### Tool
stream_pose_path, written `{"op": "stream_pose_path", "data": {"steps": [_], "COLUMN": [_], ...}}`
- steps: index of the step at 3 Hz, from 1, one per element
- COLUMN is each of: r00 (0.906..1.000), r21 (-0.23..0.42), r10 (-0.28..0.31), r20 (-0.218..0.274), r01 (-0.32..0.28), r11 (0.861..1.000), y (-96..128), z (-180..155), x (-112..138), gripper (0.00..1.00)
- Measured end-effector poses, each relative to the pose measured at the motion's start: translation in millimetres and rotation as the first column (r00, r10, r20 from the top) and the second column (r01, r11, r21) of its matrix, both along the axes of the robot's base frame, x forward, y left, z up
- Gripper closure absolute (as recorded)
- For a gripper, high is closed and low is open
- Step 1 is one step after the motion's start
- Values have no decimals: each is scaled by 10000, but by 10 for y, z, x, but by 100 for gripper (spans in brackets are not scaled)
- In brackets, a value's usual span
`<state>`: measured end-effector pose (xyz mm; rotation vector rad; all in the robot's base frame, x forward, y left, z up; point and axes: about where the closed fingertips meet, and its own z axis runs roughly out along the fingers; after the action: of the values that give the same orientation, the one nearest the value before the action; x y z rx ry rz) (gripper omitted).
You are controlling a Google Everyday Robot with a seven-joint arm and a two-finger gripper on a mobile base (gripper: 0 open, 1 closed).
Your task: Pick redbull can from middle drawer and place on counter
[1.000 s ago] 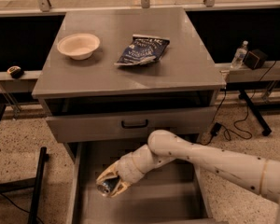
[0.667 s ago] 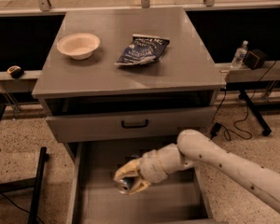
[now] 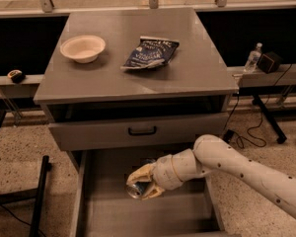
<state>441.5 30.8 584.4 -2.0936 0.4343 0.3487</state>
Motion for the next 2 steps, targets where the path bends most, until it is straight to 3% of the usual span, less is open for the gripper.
{"op": "stream_pose_path", "data": {"steps": [1, 2], "r00": [9763, 9374], "r21": [596, 2312], "r10": [-1934, -3427], "r20": [974, 626], "r01": [1882, 3204], "r11": [9803, 9186], "y": [-428, -932], "z": [694, 1246], "x": [108, 148], "gripper": [100, 100]}}
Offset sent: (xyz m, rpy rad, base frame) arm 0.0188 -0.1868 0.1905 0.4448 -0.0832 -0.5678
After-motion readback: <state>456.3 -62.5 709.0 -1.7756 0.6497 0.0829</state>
